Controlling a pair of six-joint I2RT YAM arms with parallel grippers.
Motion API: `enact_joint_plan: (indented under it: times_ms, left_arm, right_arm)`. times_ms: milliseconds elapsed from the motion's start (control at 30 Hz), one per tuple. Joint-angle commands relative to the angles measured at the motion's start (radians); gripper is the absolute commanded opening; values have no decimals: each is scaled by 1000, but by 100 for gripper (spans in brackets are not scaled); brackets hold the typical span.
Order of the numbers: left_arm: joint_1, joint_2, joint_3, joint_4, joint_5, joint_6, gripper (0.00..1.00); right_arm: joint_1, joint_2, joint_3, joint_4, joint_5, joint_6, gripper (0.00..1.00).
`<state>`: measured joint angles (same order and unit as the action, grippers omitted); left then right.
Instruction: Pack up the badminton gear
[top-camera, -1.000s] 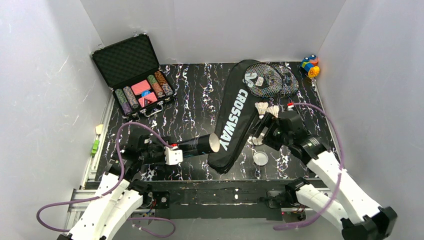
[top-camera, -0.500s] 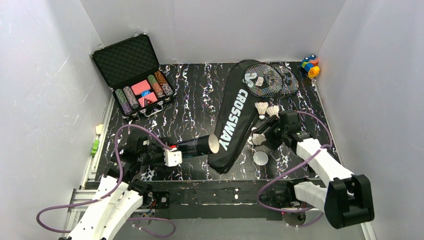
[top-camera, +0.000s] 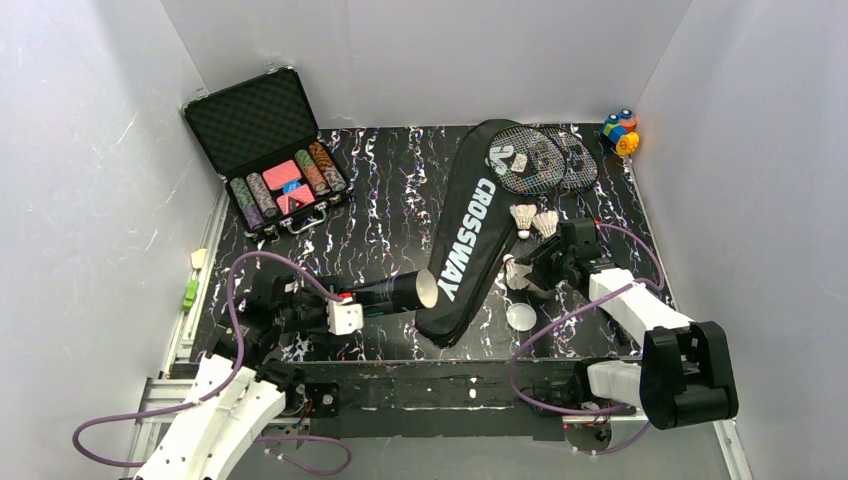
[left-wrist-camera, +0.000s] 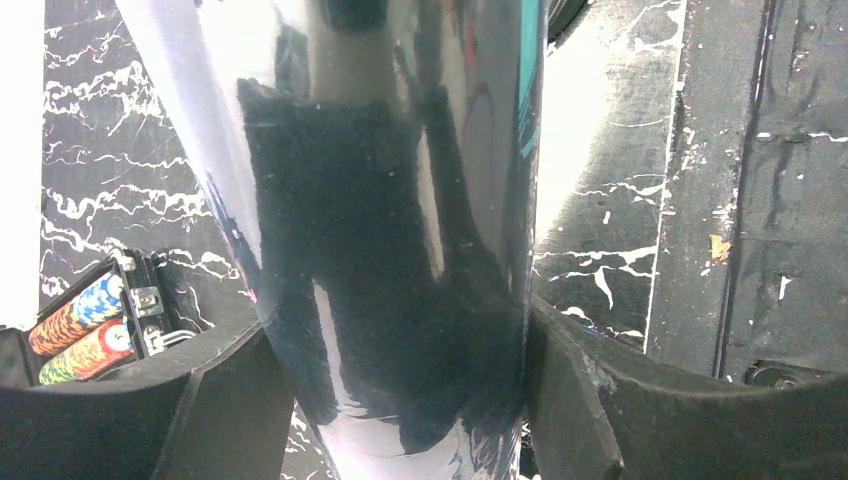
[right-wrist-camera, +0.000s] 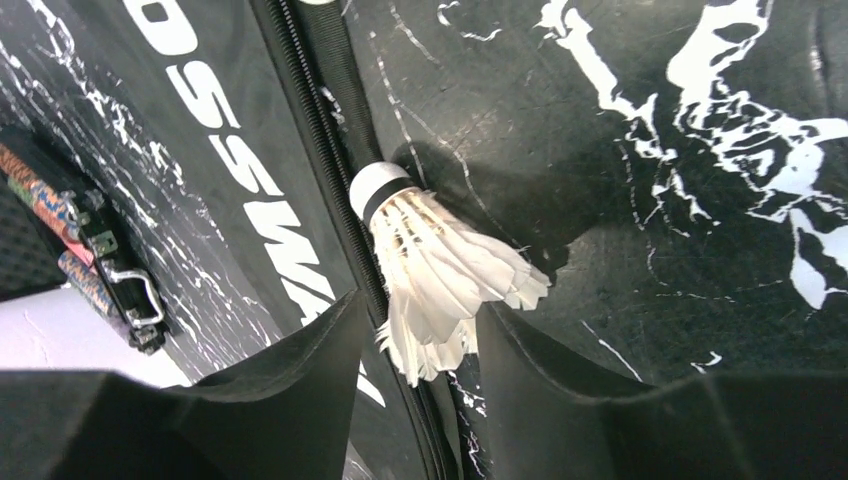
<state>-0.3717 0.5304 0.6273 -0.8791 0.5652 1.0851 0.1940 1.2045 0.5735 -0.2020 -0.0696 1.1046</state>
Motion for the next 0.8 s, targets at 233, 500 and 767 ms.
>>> enact_joint_plan:
  times_ms: [233,500,767]
  left_arm:
    - [-5,-20,-2,-5,15,7,23]
    - [-3,-5,-3,-2,22,-8,23]
    - [-4,10,-39,13,24,19,23]
  right_arm:
    - [-16,28,-9,50,17,4,14]
    - [10,-203,23,-92,-28,-126,1]
    - [235,-461,214,-332,-207,-369,1]
